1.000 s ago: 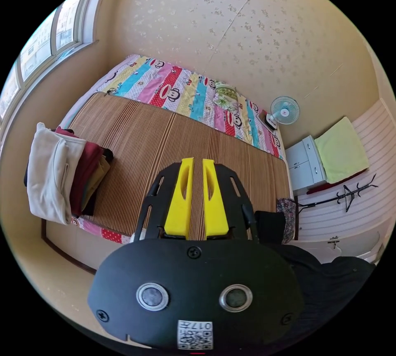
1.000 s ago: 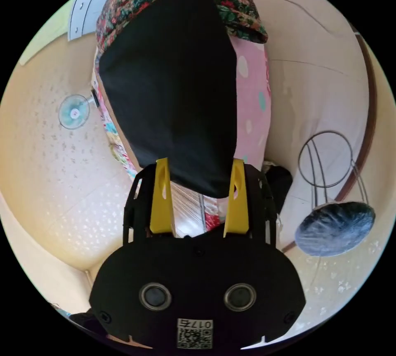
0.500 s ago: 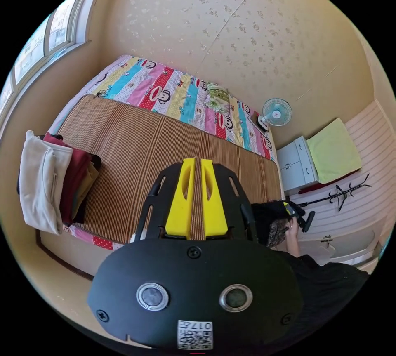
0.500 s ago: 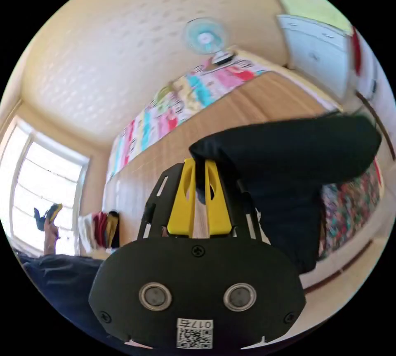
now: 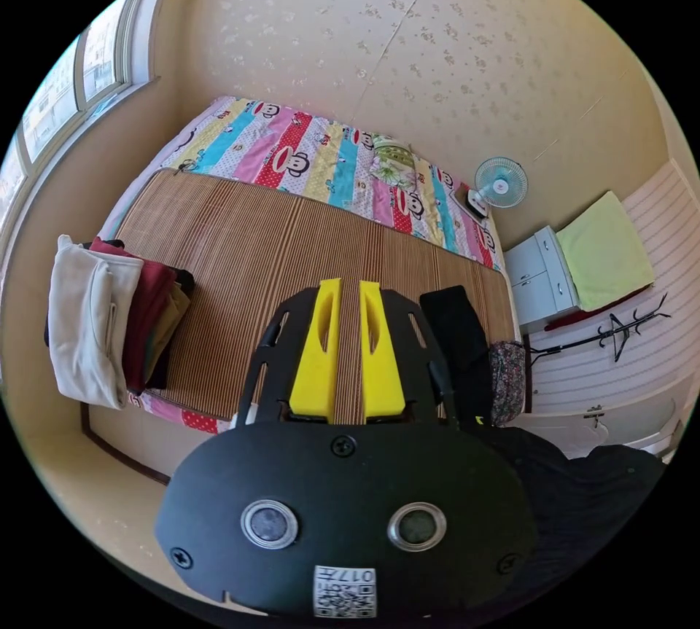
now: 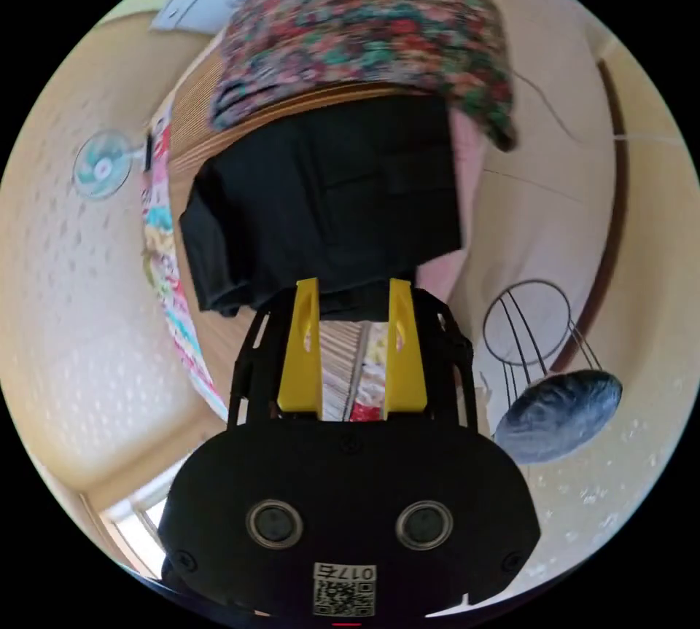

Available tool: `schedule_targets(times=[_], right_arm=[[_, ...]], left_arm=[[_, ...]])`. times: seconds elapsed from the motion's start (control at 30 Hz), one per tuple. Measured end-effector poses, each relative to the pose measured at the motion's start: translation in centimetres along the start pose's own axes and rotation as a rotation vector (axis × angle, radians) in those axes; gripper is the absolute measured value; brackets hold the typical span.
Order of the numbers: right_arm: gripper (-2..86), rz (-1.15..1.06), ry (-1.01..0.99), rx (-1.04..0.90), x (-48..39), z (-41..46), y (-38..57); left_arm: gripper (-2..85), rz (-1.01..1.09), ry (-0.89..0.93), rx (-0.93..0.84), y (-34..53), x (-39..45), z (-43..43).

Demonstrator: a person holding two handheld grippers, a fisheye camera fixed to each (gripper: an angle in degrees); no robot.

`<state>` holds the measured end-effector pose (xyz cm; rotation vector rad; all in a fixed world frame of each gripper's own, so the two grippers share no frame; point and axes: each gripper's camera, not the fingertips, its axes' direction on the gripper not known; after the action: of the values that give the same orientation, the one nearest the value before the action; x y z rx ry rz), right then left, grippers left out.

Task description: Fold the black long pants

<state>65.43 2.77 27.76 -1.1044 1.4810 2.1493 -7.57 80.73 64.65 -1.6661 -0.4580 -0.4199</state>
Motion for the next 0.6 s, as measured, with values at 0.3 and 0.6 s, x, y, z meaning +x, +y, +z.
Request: schedule_targets(times=[0.3, 0.6], right_arm=[[13.4, 0.299, -0.648, 0.059, 9.4, 6.1, 2.1], [3.5, -0.356, -0.660, 0.172, -7.3, 0.4, 8.2]], left_arm=[[6.4, 0.050, 0.136, -0.029, -1.6, 5.0, 3.3], [6.4, 0.266, 0.155, -0.042, -1.0, 12.2, 3.1]])
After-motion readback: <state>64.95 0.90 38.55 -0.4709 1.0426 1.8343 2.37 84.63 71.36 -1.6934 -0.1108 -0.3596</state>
